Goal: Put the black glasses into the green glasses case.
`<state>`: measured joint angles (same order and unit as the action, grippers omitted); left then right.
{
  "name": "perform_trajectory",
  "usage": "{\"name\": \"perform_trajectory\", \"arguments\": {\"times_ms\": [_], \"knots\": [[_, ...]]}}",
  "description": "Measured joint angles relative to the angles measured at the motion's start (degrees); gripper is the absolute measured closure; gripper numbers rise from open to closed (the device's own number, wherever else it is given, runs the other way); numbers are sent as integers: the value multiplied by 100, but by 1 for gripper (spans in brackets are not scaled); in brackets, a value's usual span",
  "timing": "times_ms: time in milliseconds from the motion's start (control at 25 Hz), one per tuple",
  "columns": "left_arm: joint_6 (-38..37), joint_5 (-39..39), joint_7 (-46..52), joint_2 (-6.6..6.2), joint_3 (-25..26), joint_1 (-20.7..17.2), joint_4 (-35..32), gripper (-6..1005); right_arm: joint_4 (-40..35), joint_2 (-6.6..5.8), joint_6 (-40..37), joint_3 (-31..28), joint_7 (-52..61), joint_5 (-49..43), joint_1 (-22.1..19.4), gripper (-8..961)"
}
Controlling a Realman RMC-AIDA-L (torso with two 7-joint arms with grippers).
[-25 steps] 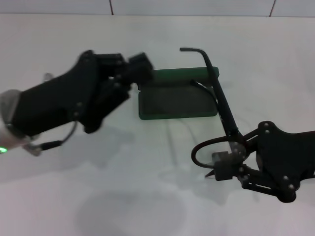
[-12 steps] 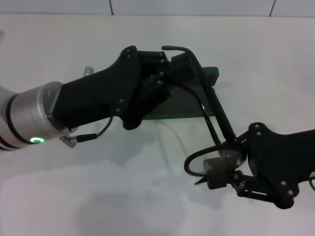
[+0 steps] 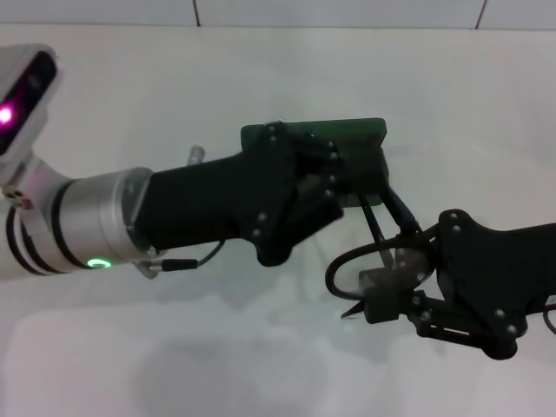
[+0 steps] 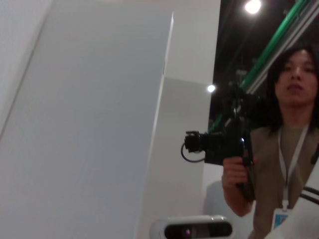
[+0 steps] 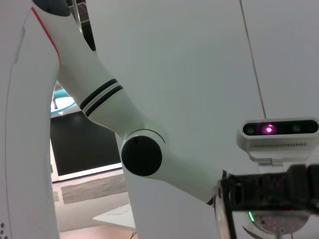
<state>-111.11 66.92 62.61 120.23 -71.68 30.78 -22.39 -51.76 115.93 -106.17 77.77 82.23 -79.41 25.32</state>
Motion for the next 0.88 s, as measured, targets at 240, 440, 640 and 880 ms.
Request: {"name": "perform_trajectory", "arguments": {"times_ms": [240, 440, 640, 880], "knots": [[67, -6, -9, 0, -81, 24, -29, 968, 165, -8, 13, 2, 41, 3, 17, 841], [72, 78, -6, -11, -99, 66, -29, 968, 229, -10, 13, -4, 47, 5, 36, 841], [74, 136, -3, -19, -360, 141, -29, 968, 271, -2, 12, -5, 48, 5, 50, 842], [82, 135, -3, -14, -453, 161, -29, 968, 306, 0, 9, 2, 44, 5, 59, 841]]}}
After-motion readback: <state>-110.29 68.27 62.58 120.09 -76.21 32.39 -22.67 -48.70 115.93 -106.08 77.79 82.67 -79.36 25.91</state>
